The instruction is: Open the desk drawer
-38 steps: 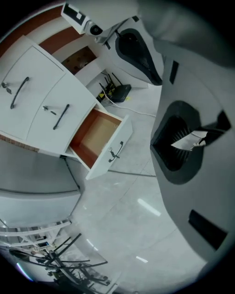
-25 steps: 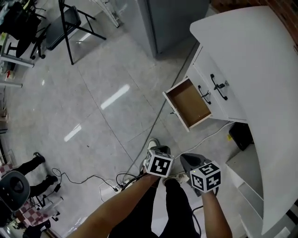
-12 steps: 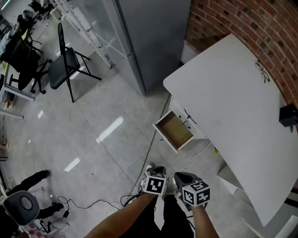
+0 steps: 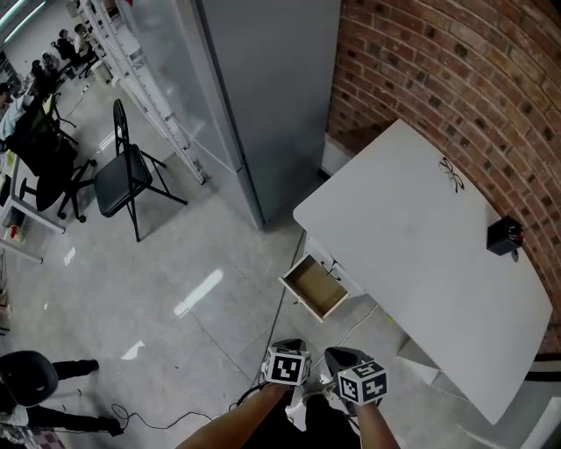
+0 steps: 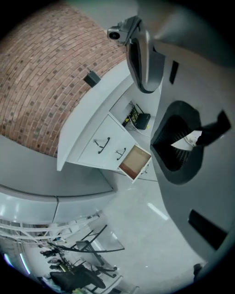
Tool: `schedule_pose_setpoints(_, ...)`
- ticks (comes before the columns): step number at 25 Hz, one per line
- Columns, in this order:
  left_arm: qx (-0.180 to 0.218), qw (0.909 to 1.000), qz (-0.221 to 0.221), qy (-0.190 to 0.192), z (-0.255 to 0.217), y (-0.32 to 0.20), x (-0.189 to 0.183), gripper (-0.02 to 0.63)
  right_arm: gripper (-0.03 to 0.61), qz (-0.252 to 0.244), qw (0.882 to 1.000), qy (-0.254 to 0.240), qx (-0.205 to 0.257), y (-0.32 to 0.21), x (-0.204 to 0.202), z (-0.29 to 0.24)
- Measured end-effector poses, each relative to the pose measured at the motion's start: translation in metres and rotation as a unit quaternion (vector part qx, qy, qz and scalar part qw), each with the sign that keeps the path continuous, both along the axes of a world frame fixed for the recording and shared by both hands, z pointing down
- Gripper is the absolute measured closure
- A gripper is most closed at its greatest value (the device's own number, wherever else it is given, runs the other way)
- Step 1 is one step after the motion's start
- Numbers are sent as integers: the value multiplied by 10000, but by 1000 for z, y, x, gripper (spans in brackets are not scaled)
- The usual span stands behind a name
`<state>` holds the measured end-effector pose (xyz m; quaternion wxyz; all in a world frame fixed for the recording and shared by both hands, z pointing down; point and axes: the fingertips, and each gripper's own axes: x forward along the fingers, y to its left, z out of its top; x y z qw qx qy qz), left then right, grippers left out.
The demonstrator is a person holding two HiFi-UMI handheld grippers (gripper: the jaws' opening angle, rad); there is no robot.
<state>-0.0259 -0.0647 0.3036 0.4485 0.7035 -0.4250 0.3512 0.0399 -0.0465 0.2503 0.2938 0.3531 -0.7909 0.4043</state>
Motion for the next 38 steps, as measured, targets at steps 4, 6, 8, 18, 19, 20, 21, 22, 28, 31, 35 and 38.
schedule_pose_setpoints(4, 145, 9999, 22, 20, -28, -4, -6, 606, 563, 136, 9999, 60, 73, 6, 5, -24)
schedule_pose_setpoints(6, 205, 9998, 58, 20, -39, -7, -7, 606, 563, 166, 9997, 105, 167, 4, 8, -36)
schedule_pose_setpoints(8, 264, 9996, 71, 55, -48, -10, -8, 606, 563, 180, 9995, 135, 243, 0, 9, -46)
schedule_pose_setpoints(18, 282, 9990, -175, 293, -79, 0, -15, 607, 563, -223, 9981, 39, 571, -1, -26, -75)
schedule_pose_setpoints(19, 262, 9990, -226, 278, -80, 2, -15, 606, 563, -226, 9981, 9, 572, 1, -26, -77)
schedule_pose_setpoints(20, 249, 9990, -269, 253, -82, 4, -15, 606, 563, -258, 9981, -15, 566, 4, -26, -79)
schedule_pose_setpoints(21, 250, 9990, -298, 221, -84, 5, -14, 606, 563, -305, 9979, -39, 563, 7, -25, -81)
schedule_pose_setpoints(22, 260, 9990, -313, 197, -87, 7, -12, 606, 563, -352, 9978, -69, 564, 10, -23, -85)
schedule_pose_setpoints(28, 349, 9987, -307, 195, -98, 15, 14, 606, 563, -309, 9977, -242, 548, 32, 1, -92)
schedule_pose_setpoints(31, 364, 9990, -226, 132, -99, 22, 24, 606, 563, -232, 9980, -260, 525, 40, 13, -91)
schedule_pose_setpoints(35, 383, 9989, -236, 101, -101, 26, 23, 606, 563, -275, 9980, -250, 506, 43, 18, -87)
schedule_pose_setpoints(38, 365, 9989, -297, 51, -101, 29, 17, 606, 563, -286, 9981, -285, 469, 46, 17, -85)
